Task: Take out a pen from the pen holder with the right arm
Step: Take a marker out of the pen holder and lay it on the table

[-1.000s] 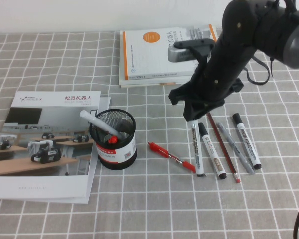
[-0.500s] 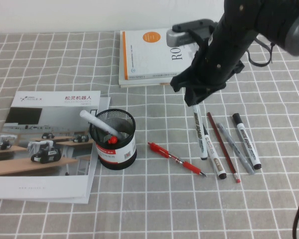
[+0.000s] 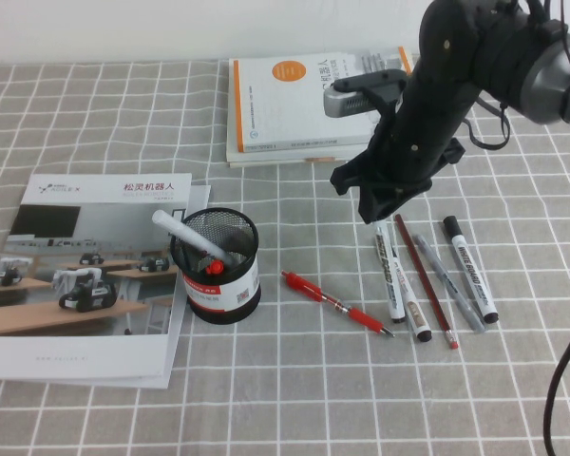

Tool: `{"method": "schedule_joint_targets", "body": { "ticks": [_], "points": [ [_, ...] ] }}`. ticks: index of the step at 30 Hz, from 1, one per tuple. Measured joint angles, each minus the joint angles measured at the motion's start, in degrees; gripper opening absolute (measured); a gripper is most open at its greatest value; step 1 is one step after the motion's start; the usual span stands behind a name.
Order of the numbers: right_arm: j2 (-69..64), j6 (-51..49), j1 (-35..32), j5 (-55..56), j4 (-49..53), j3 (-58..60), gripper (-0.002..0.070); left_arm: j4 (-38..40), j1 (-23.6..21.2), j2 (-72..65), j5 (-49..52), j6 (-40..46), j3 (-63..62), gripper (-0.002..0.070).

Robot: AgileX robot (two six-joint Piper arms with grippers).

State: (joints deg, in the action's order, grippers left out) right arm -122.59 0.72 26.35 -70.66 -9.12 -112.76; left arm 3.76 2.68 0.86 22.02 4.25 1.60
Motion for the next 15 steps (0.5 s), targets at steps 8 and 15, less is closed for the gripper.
{"method": "schedule_joint_targets", "body": {
  "ticks": [8, 15],
  "points": [
    [-2.0, 0.0, 0.0, 0.1, -1.5, -0.4, 0.0101, 0.0, 0.0, 0.0, 0.0, 0.0, 0.0, -0.0004],
    [-3.6, 0.0, 0.0, 0.1, -1.9, -0.4, 0.0101, 0.0, 0.0, 0.0, 0.0, 0.0, 0.0, -0.0004]
  ]
}}
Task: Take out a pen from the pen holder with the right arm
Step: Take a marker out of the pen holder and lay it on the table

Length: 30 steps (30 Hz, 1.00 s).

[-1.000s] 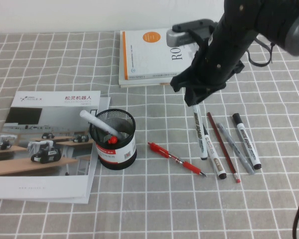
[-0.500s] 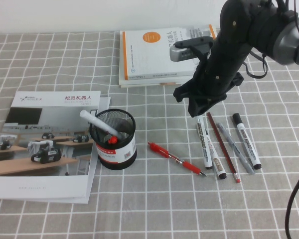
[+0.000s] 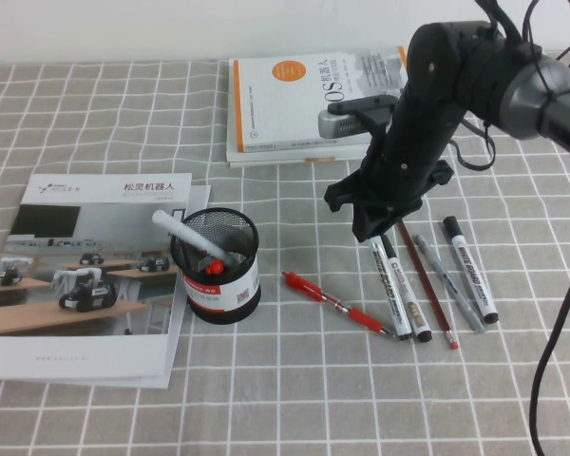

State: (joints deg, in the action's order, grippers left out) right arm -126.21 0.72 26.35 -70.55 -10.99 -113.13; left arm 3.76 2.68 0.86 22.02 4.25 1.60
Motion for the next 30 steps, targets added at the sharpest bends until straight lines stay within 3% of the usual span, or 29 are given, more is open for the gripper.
{"method": "schedule_joint_targets", "body": {
  "ticks": [9, 20, 30],
  "points": [
    [-1.0, 0.0, 0.0, 0.1, -0.1, 0.0, 0.0101, 0.0, 0.0, 0.0, 0.0, 0.0, 0.0, -0.0004],
    [-1.3, 0.0, 0.0, 0.1, -0.2, 0.0, 0.0217, 0.0, 0.0, 0.0, 0.0, 0.0, 0.0, -0.0004],
    [3.3, 0.0, 0.5, 0.1, 1.7, 0.6, 0.0199, 0.0, 0.0, 0.0, 0.0, 0.0, 0.0, -0.0004]
  ]
}}
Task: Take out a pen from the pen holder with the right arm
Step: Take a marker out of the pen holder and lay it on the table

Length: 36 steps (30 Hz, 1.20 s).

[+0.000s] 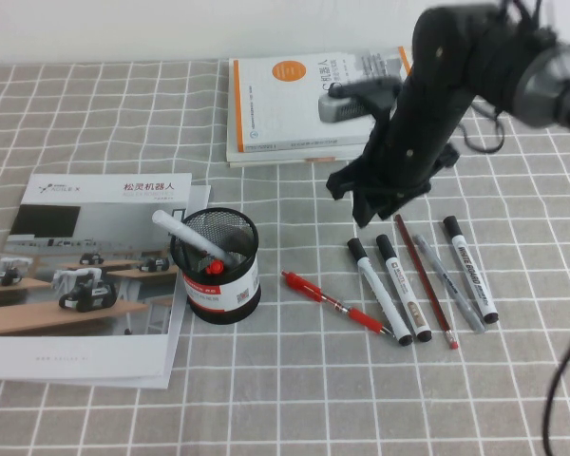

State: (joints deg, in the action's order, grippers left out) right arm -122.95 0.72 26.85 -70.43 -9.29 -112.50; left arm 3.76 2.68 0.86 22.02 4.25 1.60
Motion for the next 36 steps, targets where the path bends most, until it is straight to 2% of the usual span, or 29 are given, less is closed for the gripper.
{"method": "schedule_joint_targets", "body": {
  "ticks": [5, 9, 17, 29, 36],
  "points": [
    [10.2, 0.0, 2.2, 0.1, 3.5, 6.5, 0.0081, 0.0, 0.0, 0.0, 0.0, 0.0, 0.0, -0.0004],
    [21.8, -0.1, 4.0, 2.9, 6.0, 18.3, 0.0005, 0.0, 0.0, 0.0, 0.0, 0.0, 0.0, -0.0004],
    [45.3, -2.5, 4.6, 11.5, 7.1, 41.3, -0.0011, 0.0, 0.0, 0.0, 0.0, 0.0, 0.0, -0.0004],
    [76.1, -2.6, 4.6, 16.7, 7.0, 64.0, -0.0012, 0.0, 0.0, 0.0, 0.0, 0.0, 0.0, -0.0004],
    [90.2, -2.6, 4.6, 15.3, 4.3, 74.5, -0.0012, 0.0, 0.0, 0.0, 0.0, 0.0, 0.0, -0.0004]
  ]
}}
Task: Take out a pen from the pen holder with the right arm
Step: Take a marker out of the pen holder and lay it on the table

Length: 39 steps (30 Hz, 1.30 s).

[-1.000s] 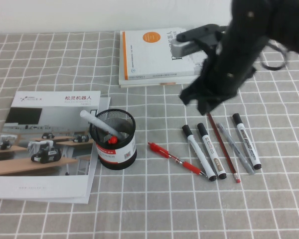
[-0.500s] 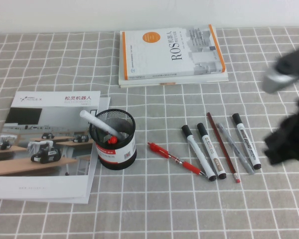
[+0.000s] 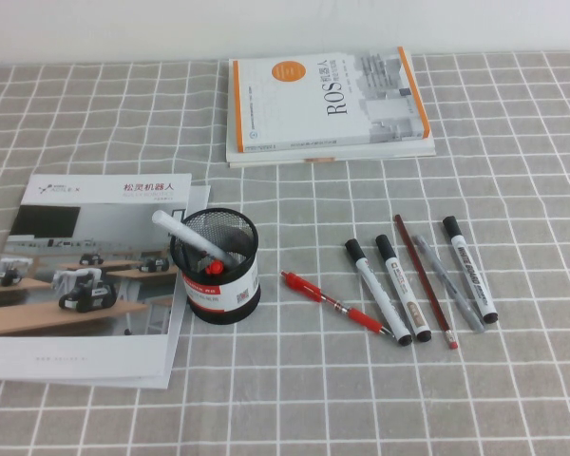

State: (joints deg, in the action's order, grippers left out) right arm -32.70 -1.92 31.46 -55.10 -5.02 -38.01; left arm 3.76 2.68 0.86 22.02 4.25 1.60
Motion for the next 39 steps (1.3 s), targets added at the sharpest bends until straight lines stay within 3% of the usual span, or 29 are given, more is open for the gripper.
{"method": "schedule_joint_targets", "body": {
  "ticks": [6, 13, 17, 23, 29, 39],
  "points": [
    [5.1, 0.0, 0.0, 3.8, 2.2, 6.3, -0.0012, 0.0, 0.0, 0.0, 0.0, 0.0, 0.0, -0.0004],
    [6.5, 0.0, -0.8, 23.2, 4.2, 17.6, -0.0012, 0.0, 0.0, 0.0, 0.0, 0.0, 0.0, -0.0004],
    [9.4, 0.0, -8.5, 35.9, 2.8, 27.2, -0.0012, 0.0, 0.0, 0.0, 0.0, 0.0, 0.0, -0.0004],
    [16.7, 0.0, -21.7, 46.3, 1.6, 37.2, -0.0012, 0.0, 0.0, 0.0, 0.0, 0.0, 0.0, -0.0004],
    [25.6, 0.0, -24.6, 45.7, 1.6, 39.4, -0.0013, 0.0, 0.0, 0.0, 0.0, 0.0, 0.0, -0.0004],
    [33.1, 0.0, -24.6, 34.2, 1.6, 39.5, -0.0012, 0.0, 0.0, 0.0, 0.0, 0.0, 0.0, -0.0004]
  ]
}}
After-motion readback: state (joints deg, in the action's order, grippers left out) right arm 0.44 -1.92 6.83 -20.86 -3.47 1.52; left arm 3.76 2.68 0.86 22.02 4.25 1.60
